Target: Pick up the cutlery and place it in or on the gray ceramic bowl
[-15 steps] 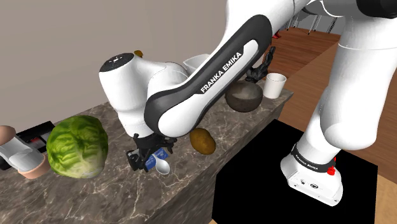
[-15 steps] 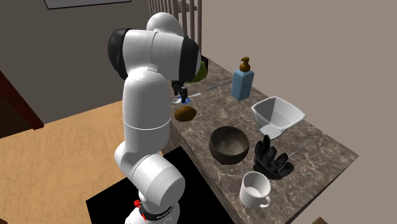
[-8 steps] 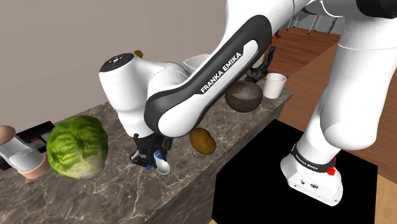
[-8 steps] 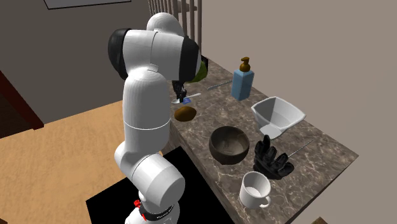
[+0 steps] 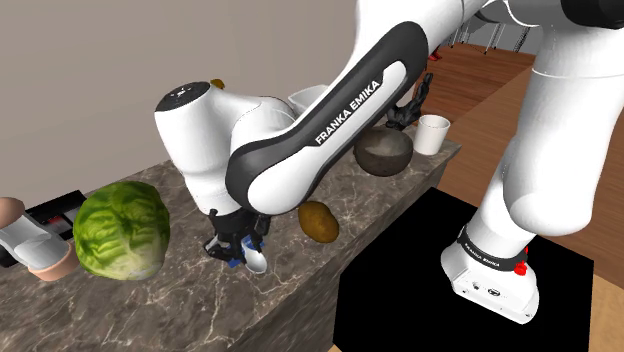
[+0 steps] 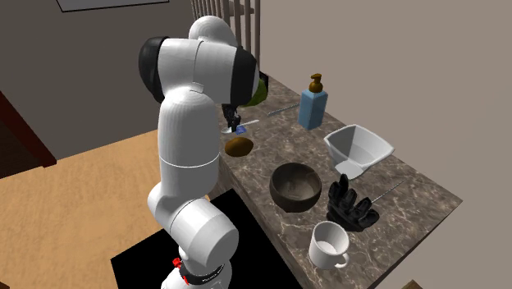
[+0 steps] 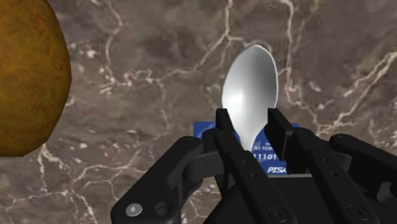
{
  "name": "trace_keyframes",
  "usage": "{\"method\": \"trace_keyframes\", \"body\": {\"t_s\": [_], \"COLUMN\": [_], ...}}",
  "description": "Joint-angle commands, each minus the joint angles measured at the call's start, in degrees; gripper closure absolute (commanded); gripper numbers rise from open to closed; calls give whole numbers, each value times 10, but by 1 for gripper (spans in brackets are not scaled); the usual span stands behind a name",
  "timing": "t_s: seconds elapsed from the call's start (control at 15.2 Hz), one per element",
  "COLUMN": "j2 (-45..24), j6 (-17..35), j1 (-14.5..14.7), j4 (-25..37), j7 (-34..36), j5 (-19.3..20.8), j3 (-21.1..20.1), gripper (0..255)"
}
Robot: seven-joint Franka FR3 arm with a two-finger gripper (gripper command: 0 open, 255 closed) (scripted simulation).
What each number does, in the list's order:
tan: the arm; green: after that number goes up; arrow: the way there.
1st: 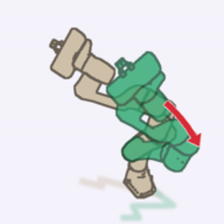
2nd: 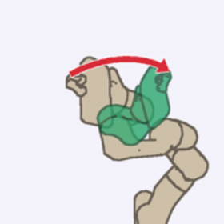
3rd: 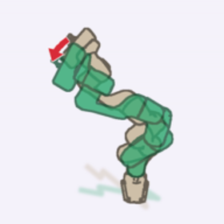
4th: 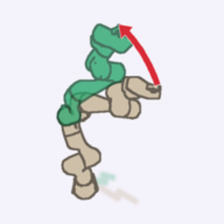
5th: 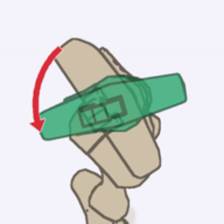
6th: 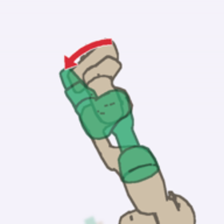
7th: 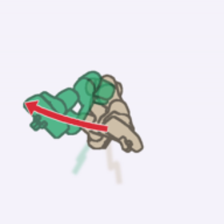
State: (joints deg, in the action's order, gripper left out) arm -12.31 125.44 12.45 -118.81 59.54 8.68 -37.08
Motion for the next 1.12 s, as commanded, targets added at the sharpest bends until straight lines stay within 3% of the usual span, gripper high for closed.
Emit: {"method": "trace_keyframes", "body": {"t_s": [0.0, 1.06], "j2": [8, 70], "j6": [-10, -122], "j1": [-2, -14], "j4": [4, 67], "j7": [-4, -37], "j5": [-7, -55], "j3": [-2, -11], "gripper": [255, 255]}}
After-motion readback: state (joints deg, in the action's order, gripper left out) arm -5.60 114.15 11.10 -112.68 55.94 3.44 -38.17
